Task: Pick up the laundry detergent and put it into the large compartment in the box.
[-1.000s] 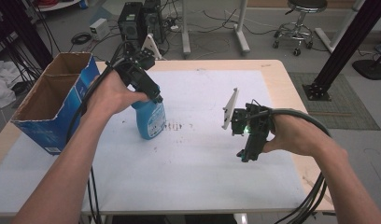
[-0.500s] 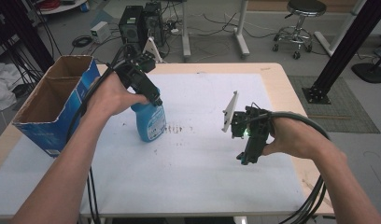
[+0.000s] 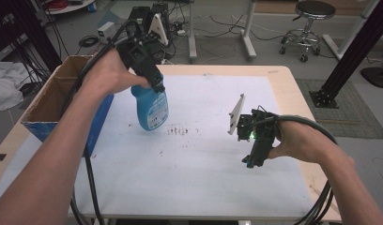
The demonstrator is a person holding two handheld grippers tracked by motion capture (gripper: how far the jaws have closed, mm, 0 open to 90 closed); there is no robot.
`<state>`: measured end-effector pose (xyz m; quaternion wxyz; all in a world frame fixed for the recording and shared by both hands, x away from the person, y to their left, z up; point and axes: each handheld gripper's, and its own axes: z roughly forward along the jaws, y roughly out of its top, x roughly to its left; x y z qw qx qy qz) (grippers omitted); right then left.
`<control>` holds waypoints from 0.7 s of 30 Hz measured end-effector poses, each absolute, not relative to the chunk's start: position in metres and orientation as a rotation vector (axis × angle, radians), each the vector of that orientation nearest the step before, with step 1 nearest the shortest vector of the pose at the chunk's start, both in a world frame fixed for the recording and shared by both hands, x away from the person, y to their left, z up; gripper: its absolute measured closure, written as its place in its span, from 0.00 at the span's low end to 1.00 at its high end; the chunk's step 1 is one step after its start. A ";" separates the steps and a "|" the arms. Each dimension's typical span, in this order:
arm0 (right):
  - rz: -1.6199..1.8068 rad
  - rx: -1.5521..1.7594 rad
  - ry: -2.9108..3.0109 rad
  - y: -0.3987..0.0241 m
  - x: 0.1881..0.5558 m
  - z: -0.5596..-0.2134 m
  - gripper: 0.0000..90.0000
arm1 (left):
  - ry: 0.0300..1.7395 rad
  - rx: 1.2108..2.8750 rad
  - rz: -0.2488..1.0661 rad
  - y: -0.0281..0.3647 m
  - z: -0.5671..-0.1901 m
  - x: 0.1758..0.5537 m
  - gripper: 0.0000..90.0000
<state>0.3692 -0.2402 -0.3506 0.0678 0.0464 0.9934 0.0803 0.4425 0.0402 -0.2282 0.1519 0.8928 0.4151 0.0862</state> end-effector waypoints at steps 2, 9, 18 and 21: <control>0.242 0.139 2.992 -0.240 0.369 -0.351 0.13 | 1.173 2.596 0.238 0.041 -0.219 0.444 0.43; 0.229 0.157 2.988 -0.241 0.368 -0.352 0.13 | 1.145 2.608 0.216 0.045 -0.191 0.449 0.43; 0.227 0.159 2.981 -0.241 0.368 -0.352 0.13 | 1.129 2.608 0.232 0.057 -0.148 0.449 0.43; 0.231 0.162 2.977 -0.241 0.367 -0.351 0.13 | 1.134 2.605 0.246 0.064 -0.135 0.448 0.43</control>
